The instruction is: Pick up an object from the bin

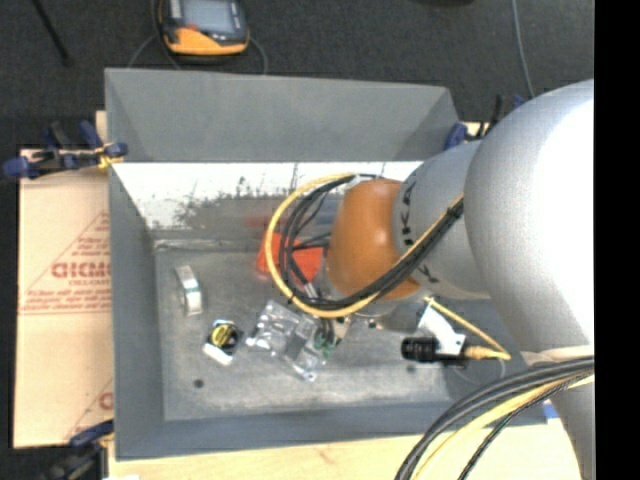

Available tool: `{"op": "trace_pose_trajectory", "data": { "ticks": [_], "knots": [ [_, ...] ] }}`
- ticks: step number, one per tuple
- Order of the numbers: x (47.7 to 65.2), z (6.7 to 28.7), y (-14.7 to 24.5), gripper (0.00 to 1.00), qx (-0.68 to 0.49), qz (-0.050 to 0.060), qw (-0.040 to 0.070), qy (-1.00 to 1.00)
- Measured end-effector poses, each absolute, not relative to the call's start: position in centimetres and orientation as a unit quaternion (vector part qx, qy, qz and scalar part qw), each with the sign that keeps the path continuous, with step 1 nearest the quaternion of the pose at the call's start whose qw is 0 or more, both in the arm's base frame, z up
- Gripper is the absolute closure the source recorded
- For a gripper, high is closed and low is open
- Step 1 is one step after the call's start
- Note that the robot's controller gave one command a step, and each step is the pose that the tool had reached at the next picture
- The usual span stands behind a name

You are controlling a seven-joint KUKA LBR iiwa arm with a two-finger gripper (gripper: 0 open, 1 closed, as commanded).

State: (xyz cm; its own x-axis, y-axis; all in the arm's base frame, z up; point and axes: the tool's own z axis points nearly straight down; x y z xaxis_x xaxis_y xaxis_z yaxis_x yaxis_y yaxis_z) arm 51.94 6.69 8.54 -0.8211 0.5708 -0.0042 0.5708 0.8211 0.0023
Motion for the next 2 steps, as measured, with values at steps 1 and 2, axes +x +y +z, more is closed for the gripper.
{"op": "trace_pose_trajectory", "data": {
  "ticks": [1,2],
  "knots": [
    [51.9,9.1,6.6,1.0,0.3,0.0,0.001,0.954],
    [52.0,11.4,6.5,1.0,0.3,0.001,0.002,0.954]
  ]
}}
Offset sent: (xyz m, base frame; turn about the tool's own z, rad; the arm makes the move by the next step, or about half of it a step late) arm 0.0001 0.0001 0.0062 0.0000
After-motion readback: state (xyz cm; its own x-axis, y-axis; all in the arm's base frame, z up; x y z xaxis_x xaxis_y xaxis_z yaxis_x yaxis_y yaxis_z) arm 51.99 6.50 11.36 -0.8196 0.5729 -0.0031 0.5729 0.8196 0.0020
